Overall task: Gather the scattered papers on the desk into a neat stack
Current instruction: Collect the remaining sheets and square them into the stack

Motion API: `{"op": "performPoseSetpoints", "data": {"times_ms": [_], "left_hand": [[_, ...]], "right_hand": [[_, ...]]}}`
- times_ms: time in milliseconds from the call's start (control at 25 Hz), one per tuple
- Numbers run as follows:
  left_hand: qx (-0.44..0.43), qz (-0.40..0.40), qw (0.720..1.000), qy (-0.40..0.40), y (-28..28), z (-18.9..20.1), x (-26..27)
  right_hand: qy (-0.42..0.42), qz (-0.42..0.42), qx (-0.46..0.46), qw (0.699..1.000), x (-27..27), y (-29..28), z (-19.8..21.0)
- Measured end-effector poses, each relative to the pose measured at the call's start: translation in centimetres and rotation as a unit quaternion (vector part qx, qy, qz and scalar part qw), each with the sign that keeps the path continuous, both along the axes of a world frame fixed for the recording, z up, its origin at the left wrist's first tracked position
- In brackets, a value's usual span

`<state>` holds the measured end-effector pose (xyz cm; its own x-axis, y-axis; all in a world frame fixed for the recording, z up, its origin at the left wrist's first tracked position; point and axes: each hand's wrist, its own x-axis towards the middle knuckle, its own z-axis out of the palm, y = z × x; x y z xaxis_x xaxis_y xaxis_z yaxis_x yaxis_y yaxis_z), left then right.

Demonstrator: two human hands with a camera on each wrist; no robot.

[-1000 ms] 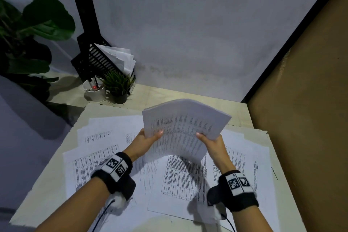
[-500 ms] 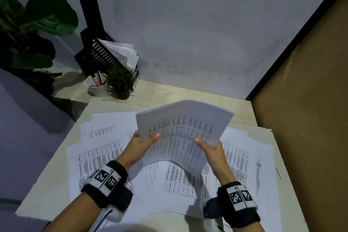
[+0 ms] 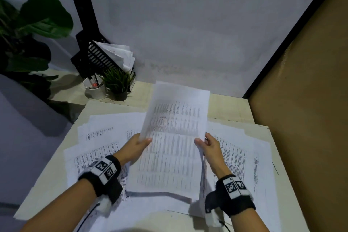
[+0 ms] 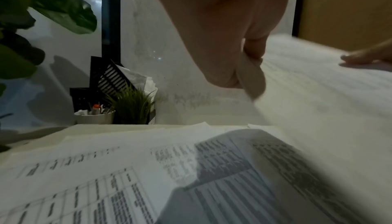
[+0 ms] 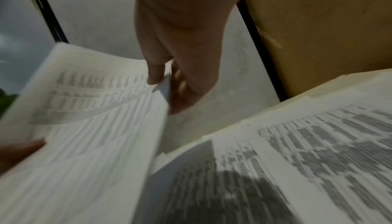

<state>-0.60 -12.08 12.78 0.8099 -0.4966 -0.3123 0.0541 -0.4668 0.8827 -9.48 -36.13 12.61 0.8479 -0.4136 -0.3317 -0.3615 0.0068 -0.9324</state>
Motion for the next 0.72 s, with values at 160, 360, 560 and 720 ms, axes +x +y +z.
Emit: {"op": "performPoseSetpoints", "data": {"times_ms": [160, 360, 560, 720], "left_hand": [[0.028, 0.069, 0.997, 0.015, 2.8, -2.3, 0.0], [0.029, 0.104, 0.994, 0.028, 6.7, -5.0, -0.9], [0.043, 0.117, 0.992, 0.037, 6.9, -5.8, -1.7], [0.007, 0.141, 0.989, 0.037, 5.9, -5.3, -1.9]], "right_hand": [[0.166, -0.111, -0.125, 0.972, -3.4, -4.5, -5.3], [0.387, -0.162, -0.233, 0.877, -8.7, -9.5, -7.5], [0.362, -0.179, -0.176, 0.898, -7.8, -9.6, -8.1], [0.269, -0.194, -0.094, 0.939, -5.9, -8.4, -13.4]]}}
